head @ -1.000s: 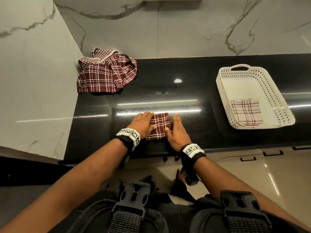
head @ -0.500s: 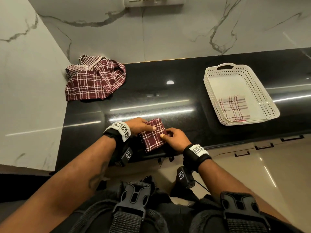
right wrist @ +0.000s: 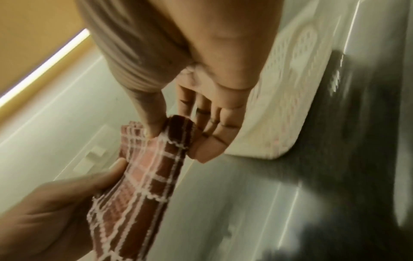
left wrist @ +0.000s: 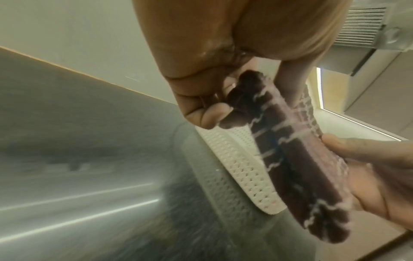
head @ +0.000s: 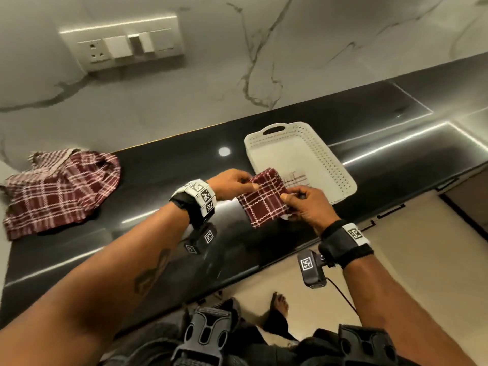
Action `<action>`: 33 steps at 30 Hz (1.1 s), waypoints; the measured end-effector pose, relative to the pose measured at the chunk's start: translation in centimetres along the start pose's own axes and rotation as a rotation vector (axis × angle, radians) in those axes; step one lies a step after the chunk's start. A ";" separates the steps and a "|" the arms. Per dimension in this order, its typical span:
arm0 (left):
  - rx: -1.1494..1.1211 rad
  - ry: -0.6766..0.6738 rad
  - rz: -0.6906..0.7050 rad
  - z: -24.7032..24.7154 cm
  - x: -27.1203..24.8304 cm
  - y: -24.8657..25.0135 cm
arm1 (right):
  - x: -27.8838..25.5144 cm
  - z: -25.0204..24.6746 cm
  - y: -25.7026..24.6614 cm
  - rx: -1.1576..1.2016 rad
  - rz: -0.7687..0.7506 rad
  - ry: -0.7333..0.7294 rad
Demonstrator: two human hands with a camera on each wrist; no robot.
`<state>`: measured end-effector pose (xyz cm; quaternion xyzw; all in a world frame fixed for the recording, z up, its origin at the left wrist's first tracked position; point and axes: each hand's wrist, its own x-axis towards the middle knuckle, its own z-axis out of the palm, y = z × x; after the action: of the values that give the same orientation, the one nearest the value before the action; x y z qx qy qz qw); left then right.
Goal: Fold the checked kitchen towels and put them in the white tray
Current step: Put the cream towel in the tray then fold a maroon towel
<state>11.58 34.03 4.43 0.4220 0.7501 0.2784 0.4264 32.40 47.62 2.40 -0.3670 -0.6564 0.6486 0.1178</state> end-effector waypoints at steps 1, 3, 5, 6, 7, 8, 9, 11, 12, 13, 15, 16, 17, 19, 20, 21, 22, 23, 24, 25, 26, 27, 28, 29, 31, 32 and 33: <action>0.055 -0.016 0.022 0.4 2.3 2.1 | 0.9 -2.4 -0.2 -0.019 -0.010 0.061; 0.159 -0.012 0.059 1.3 6.6 6.0 | 2.9 -6.9 -0.3 -0.048 -0.024 0.182; 0.262 -0.004 0.078 2.5 11.3 9.5 | 4.9 -11.2 -0.4 -0.085 -0.017 0.277; 0.307 0.001 0.084 3.0 13.3 10.8 | 5.9 -12.9 -0.2 -0.113 -0.008 0.312; 0.345 0.004 0.085 3.6 15.1 11.8 | 6.8 -14.2 0.2 -0.148 -0.004 0.339; 0.384 0.004 0.080 4.2 16.7 12.7 | 7.8 -15.4 0.5 -0.197 0.003 0.360; 0.427 0.000 0.069 4.8 18.1 13.2 | 8.6 -16.3 0.8 -0.251 0.005 0.370; 0.507 -0.021 0.030 6.0 20.6 13.9 | 10.0 -17.6 1.1 -0.369 0.024 0.358; 0.534 -0.032 0.004 6.3 21.3 13.7 | 10.2 -17.6 1.1 -0.436 0.032 0.347; 0.555 -0.037 -0.017 6.6 21.8 13.3 | 10.2 -17.4 1.1 -0.502 0.034 0.338; 0.575 -0.038 -0.048 7.2 23.0 12.8 | 10.5 -17.3 1.1 -0.600 0.030 0.321; 0.581 -0.040 -0.061 7.5 23.3 12.4 | 10.5 -17.1 1.2 -0.628 0.028 0.307; 0.590 -0.042 -0.069 7.7 23.6 12.0 | 10.4 -16.7 1.4 -0.652 0.022 0.294; 0.602 -0.056 -0.093 8.0 24.1 11.4 | 10.6 -16.3 1.7 -0.723 0.001 0.266; 0.608 -0.062 -0.104 8.1 24.4 11.2 | 10.8 -16.1 1.8 -0.760 -0.003 0.247; 0.615 -0.068 -0.112 8.2 24.6 11.0 | 11.0 -15.9 2.0 -0.797 -0.007 0.229; 0.621 -0.073 -0.120 8.3 24.9 10.7 | 11.1 -15.7 2.0 -0.841 -0.012 0.212; 0.625 -0.079 -0.125 8.4 25.1 10.4 | 11.2 -15.5 2.0 -0.886 -0.021 0.196; 0.629 -0.083 -0.130 8.5 25.3 10.2 | 11.3 -15.3 2.0 -0.926 -0.031 0.179; 0.630 -0.086 -0.136 8.7 25.5 10.0 | 11.4 -15.2 2.0 -0.971 -0.040 0.159; 0.630 -0.089 -0.139 8.8 25.6 9.9 | 11.5 -15.2 2.0 -1.023 -0.045 0.135; 0.632 -0.089 -0.142 9.0 25.7 9.7 | 11.5 -15.1 1.9 -1.081 -0.048 0.106; 0.637 -0.087 -0.141 9.2 25.8 9.6 | 11.6 -15.1 1.8 -1.129 -0.052 0.078; 0.645 -0.086 -0.137 9.3 25.9 9.6 | 11.6 -15.0 1.8 -1.159 -0.058 0.064; 0.662 -0.089 -0.126 9.5 25.9 9.5 | 11.7 -14.7 1.8 -1.190 -0.100 0.084; 0.665 -0.089 -0.122 9.5 25.9 9.4 | 11.8 -14.4 1.9 -1.203 -0.145 0.104; 0.668 -0.089 -0.119 9.4 26.0 9.2 | 12.1 -14.0 2.1 -1.209 -0.198 0.112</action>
<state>16.19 61.66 -3.48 0.5054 0.8038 -0.0268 0.3126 33.42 65.75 -1.63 -0.3398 -0.9317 0.1273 -0.0170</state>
